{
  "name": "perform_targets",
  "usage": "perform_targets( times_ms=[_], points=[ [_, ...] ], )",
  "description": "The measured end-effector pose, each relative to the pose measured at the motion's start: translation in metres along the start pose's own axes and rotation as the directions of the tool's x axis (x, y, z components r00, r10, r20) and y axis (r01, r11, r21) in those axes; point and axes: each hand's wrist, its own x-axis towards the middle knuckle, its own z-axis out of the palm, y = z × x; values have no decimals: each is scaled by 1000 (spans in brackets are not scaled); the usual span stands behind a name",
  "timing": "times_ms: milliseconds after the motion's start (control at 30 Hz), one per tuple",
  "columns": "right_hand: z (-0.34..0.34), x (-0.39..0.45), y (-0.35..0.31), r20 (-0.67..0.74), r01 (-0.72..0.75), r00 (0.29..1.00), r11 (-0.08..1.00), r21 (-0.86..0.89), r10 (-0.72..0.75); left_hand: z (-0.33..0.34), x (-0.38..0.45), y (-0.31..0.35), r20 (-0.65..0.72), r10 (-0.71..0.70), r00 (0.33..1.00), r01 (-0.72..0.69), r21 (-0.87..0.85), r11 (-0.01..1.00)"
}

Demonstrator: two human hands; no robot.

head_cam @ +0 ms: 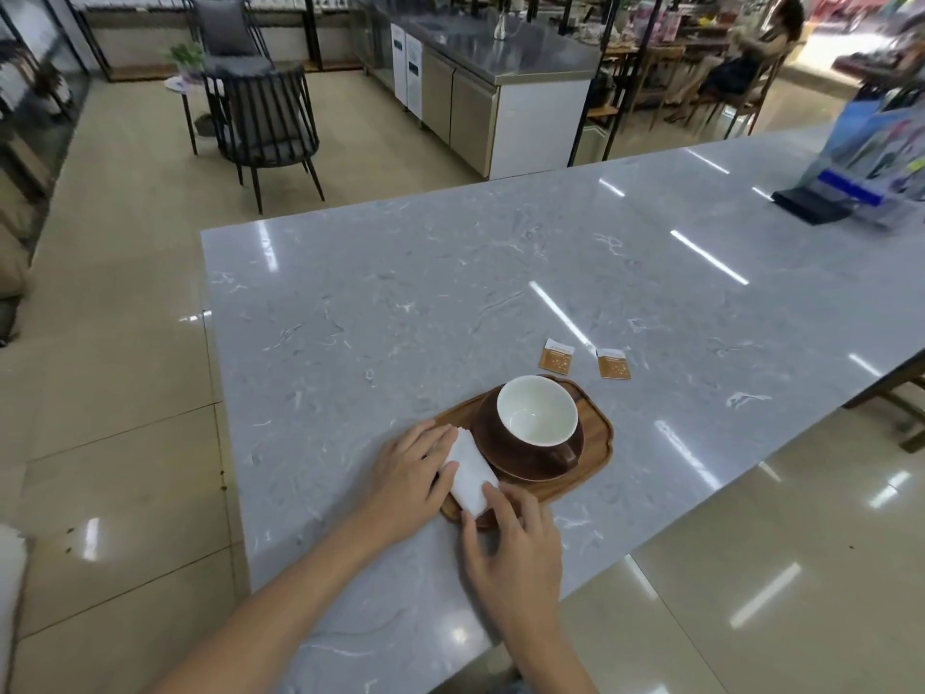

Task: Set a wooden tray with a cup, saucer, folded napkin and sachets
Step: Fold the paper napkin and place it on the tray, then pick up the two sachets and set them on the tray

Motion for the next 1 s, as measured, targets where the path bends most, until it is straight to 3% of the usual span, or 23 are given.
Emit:
perform_targets(
  times_ms=[233, 533, 767, 1000],
  points=[
    [6, 5, 6, -12, 10, 1000, 999, -49, -10, 4, 6, -4, 26, 5, 1000, -8, 123, 992],
    [-9, 9, 1, -10, 28, 1000, 998, 49, -28, 4, 12, -17, 62, 29, 998, -24, -77, 997],
    [-61, 47, 22, -203, 135, 975, 973, 189, -96, -7, 33, -23, -52, -39, 998, 29, -188, 982],
    [-99, 141, 63, -97, -33, 993, 943, 332, 69, -16, 99, -16, -25, -211, 977, 196, -281, 940]
  ],
)
